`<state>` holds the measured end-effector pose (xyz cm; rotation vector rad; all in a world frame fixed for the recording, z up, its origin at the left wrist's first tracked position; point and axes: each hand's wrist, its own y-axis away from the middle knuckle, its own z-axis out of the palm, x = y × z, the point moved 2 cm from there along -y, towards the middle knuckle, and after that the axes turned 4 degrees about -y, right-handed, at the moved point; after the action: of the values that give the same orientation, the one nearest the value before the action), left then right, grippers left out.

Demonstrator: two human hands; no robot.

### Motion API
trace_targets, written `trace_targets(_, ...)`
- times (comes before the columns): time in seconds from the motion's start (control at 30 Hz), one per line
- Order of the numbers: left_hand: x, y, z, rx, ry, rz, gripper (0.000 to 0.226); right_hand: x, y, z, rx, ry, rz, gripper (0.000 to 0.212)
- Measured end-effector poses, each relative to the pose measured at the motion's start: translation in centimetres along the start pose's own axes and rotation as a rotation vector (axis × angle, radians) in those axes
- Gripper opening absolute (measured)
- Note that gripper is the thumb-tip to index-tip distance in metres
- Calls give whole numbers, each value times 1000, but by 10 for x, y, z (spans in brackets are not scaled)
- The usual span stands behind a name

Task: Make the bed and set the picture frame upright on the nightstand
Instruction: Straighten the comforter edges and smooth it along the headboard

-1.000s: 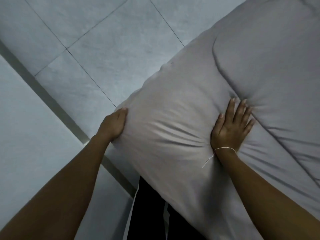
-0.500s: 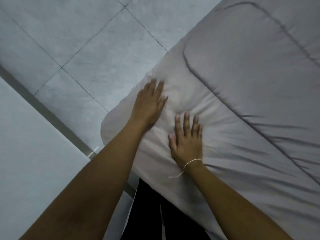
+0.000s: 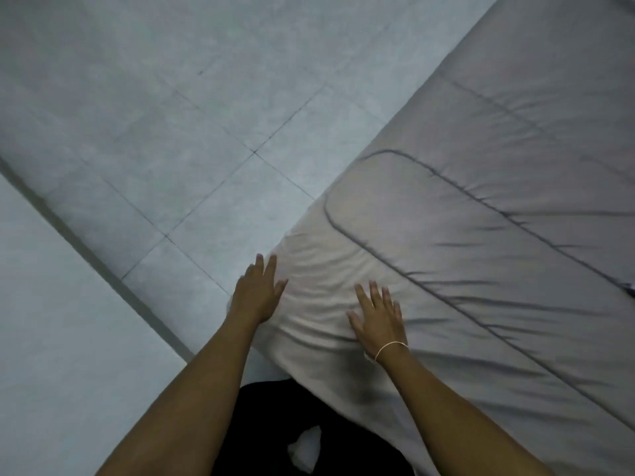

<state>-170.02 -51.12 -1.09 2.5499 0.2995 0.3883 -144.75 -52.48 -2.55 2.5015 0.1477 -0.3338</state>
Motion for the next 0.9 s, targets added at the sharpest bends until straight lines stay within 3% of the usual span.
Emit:
trace_targets(0.23, 62, -7, -84, 121, 38, 211, 63, -8, 15, -59, 137, -133, 188, 60)
trace_targets(0.43, 51, -46, -131, 90, -98, 378, 62, -43, -8, -64, 187, -264, 359, 58)
trace_targets(0.7, 37, -98, -206, 106, -288, 708, 60, -131, -39, -91, 432, -551, 564, 59)
trace_targets(0.9, 69, -117, -242, 168, -265, 840, 52, -143, -39, -115, 517, -604, 654, 58)
